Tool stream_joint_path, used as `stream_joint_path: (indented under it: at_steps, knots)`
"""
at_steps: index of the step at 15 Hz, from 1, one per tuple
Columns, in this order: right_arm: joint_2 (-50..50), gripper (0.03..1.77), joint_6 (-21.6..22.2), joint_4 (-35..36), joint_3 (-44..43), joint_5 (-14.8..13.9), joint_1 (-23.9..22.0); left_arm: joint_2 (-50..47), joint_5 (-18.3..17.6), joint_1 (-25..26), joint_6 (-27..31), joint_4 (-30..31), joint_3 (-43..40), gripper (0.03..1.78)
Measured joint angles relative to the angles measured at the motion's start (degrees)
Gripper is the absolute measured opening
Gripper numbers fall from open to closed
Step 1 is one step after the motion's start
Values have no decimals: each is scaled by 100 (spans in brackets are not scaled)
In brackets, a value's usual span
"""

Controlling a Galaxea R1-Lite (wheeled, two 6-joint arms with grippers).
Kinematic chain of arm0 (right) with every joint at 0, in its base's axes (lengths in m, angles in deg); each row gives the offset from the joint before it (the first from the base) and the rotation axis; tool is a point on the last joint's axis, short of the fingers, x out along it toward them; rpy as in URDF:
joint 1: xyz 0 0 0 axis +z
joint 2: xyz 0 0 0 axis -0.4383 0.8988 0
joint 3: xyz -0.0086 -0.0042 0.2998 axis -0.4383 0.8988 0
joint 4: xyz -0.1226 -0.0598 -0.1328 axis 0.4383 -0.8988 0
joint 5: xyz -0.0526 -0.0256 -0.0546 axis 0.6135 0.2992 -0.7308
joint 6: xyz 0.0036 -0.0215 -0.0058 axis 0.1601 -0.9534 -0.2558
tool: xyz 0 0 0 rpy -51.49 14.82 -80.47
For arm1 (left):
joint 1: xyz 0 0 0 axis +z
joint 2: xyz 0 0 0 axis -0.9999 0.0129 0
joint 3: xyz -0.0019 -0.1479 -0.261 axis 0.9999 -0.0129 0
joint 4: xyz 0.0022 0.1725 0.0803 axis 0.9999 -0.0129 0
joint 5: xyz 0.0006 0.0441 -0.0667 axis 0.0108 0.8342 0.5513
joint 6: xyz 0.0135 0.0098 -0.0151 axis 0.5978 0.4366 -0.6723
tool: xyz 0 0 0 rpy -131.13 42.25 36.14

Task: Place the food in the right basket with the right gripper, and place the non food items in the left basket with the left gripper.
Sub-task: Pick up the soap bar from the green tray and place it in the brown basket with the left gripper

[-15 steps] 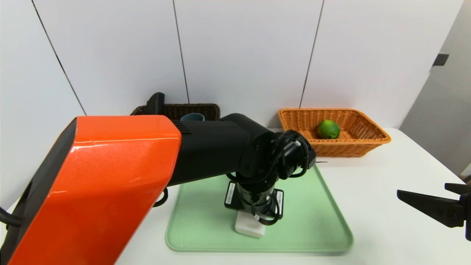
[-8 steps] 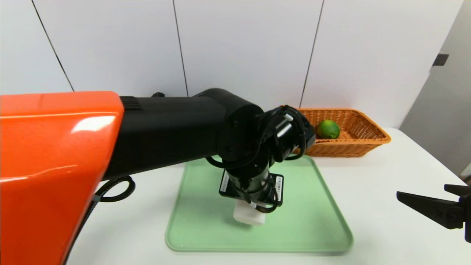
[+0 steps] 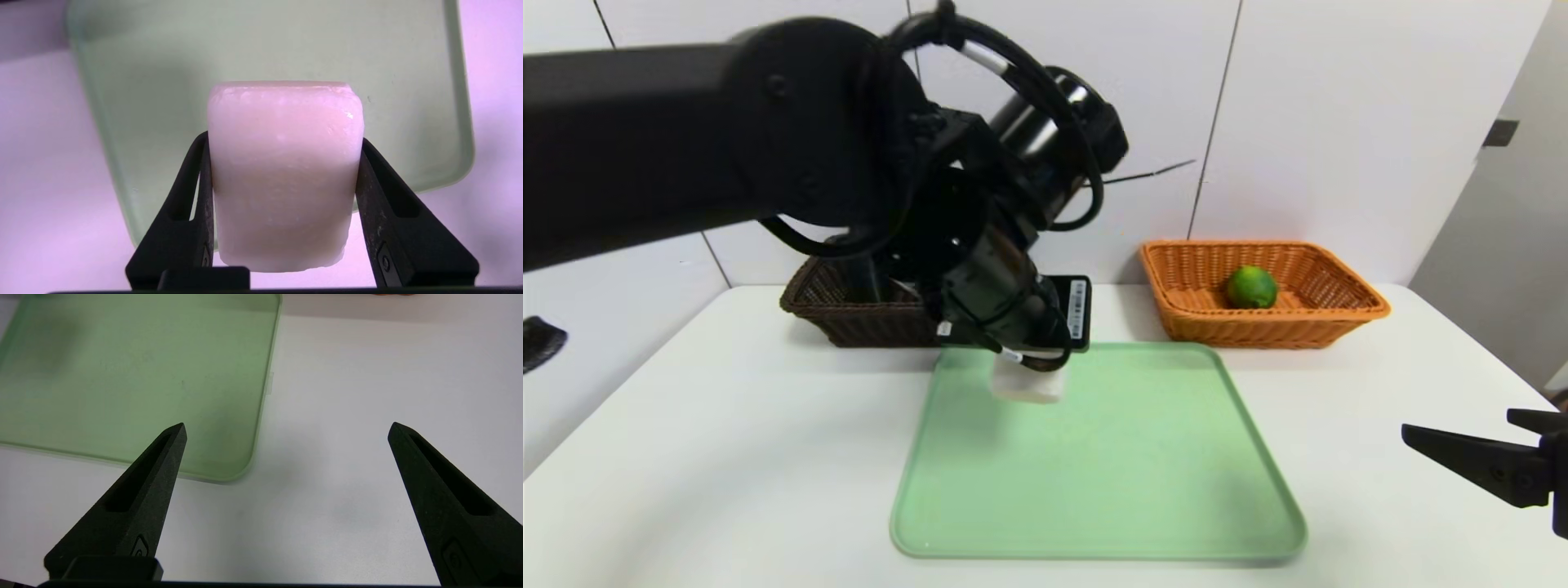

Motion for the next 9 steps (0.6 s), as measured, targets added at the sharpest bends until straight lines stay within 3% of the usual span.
stream_joint_path:
  at_steps: [9]
  knots:
    - [-6, 170, 2, -17, 57, 2, 0, -639, 9, 1389, 479, 679, -2, 97]
